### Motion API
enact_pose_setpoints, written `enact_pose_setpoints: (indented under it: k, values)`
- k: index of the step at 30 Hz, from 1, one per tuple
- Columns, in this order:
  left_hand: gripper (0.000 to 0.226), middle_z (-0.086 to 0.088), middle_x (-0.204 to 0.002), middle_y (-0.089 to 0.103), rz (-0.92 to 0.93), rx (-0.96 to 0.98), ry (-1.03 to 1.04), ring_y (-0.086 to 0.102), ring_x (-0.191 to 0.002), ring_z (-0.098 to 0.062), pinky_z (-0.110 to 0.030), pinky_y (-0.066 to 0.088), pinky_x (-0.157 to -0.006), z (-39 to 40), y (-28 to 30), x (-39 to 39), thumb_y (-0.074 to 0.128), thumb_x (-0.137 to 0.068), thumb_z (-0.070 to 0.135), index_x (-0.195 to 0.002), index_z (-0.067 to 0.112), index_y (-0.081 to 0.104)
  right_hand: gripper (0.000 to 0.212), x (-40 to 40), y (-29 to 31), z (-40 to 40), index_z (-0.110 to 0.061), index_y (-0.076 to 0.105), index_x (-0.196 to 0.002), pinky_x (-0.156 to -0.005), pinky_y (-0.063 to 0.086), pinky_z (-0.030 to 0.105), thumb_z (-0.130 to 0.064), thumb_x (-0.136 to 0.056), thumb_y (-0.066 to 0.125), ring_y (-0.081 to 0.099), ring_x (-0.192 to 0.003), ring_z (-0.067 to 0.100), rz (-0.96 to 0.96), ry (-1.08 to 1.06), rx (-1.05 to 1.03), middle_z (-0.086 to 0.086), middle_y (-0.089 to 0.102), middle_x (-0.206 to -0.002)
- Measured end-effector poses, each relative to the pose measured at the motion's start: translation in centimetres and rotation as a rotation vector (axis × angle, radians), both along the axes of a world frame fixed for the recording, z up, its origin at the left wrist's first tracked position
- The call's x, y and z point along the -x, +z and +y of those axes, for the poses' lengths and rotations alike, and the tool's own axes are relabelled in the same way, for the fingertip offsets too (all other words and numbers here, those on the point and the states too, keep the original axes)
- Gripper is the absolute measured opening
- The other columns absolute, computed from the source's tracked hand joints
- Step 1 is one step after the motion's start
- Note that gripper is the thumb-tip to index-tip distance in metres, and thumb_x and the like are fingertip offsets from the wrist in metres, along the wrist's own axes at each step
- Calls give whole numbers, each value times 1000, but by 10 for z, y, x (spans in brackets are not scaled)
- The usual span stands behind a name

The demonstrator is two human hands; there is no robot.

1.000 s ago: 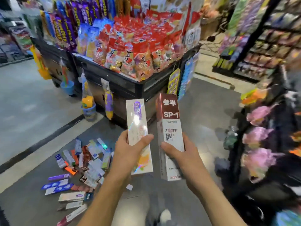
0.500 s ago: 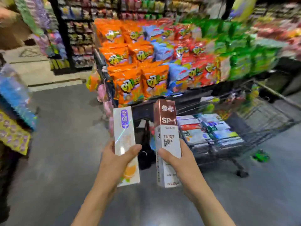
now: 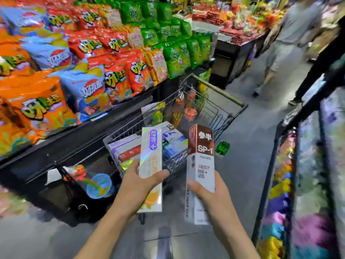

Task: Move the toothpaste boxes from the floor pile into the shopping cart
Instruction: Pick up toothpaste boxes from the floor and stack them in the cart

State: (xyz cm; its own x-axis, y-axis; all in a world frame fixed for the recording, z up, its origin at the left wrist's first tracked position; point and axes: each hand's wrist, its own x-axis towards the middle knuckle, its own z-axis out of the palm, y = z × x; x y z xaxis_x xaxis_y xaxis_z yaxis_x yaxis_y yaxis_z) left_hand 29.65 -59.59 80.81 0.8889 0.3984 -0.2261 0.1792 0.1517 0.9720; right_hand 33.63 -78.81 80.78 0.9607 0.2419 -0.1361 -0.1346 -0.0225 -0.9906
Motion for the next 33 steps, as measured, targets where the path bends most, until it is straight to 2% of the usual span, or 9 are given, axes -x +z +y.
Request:
enact_pose_setpoints:
  k: [7,11,13,18,21,24,27,30,33]
  values:
    - [69,8,-94,78,102,-68,-13,74,-80,-13,-32,56,-70,24,-37,-129,89,-49,50,-110,26,66,57,-122,-23,13,-22,60,-122,-75,54,22,-35,-70,78,70,-100,14,51,-30,95,-4,73,-110]
    - [42,10,-89,77,112,-56,-2,71,-70,-2,-13,48,-55,42,-52,-200,88,-75,20,-109,26,65,44,-194,-30,32,-20,63,-114,-71,54,18,-27,-75,79,71,-92,12,80,-23,160,-6,75,-101]
    - [43,9,-93,75,113,-91,-6,68,-71,5,-8,46,-56,51,-57,-231,85,-77,16,-113,26,64,45,-228,-33,41,-23,63,-113,-70,53,17,-30,-71,75,71,-90,7,94,-2,200,-11,75,-100]
    - [44,18,-98,68,150,-154,-11,67,-76,5,-7,45,-54,71,-72,-297,84,-79,15,-107,37,57,43,-313,-53,60,-30,61,-110,-72,50,23,-30,-69,72,69,-89,3,122,54,271,-14,73,-99]
    - [53,16,-102,69,171,-177,30,65,-77,9,-8,47,-57,81,-85,-328,85,-77,14,-116,35,56,42,-364,-68,71,-29,58,-111,-69,51,19,-16,-76,76,70,-89,4,123,129,304,-11,74,-101]
    - [61,17,-107,68,213,-193,87,65,-83,9,-7,46,-62,89,-105,-358,86,-76,15,-123,34,53,46,-417,-86,81,-26,57,-109,-67,49,20,-21,-66,71,69,-86,6,144,190,348,-9,74,-98]
    - [64,14,-111,64,287,-197,128,67,-89,0,-15,50,-64,97,-125,-392,87,-76,23,-116,47,44,44,-471,-109,89,-26,58,-105,-69,51,32,-24,-61,66,68,-83,10,171,262,381,-10,73,-93]
    - [65,12,-112,64,388,-233,139,67,-93,-6,-25,52,-72,105,-149,-430,89,-73,31,-115,45,42,44,-522,-131,97,-24,58,-105,-74,54,38,-22,-62,65,69,-85,17,233,334,372,-4,73,-92]
    - [65,22,-108,61,445,-307,103,60,-88,12,-10,46,-67,112,-171,-467,88,-73,30,-119,40,43,42,-566,-156,103,-21,59,-102,-69,49,32,-20,-60,62,67,-78,13,262,395,391,-5,73,-86]
